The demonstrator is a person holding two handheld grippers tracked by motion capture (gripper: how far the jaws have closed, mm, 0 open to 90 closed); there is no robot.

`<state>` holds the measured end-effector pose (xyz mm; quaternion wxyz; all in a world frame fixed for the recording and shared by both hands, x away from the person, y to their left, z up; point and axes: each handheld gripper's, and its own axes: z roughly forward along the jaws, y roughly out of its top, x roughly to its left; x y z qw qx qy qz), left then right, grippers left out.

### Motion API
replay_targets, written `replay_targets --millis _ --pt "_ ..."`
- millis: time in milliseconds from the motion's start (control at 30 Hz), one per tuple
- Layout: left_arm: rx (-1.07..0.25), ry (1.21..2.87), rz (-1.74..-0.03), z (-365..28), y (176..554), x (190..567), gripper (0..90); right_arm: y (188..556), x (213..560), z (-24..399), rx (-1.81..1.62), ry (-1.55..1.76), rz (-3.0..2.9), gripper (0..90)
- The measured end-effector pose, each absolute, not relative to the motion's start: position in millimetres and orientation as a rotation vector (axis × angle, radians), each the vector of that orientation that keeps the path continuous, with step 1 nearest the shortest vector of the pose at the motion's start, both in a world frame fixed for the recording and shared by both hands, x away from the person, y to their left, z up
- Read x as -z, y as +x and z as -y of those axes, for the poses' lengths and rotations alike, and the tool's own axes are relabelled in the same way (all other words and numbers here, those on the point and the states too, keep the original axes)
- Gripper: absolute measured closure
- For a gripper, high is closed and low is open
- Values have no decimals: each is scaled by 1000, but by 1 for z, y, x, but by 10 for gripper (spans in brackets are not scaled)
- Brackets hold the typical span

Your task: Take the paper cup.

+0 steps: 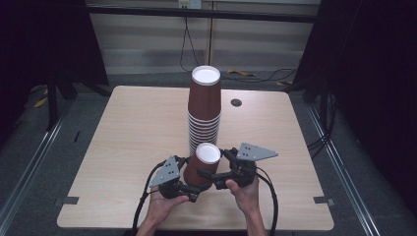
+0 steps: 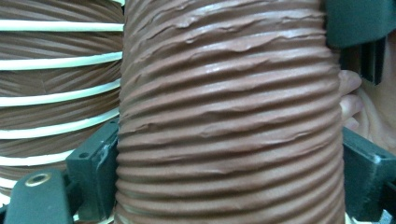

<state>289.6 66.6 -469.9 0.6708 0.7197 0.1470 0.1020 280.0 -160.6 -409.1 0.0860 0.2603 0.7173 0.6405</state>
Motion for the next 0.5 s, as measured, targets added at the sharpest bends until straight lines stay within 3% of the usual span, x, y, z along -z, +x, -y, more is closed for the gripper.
replay_targets --millis 500 --pt "-244 1641 -348 -82 291 472 126 283 412 163 -1881 827 -2180 144"
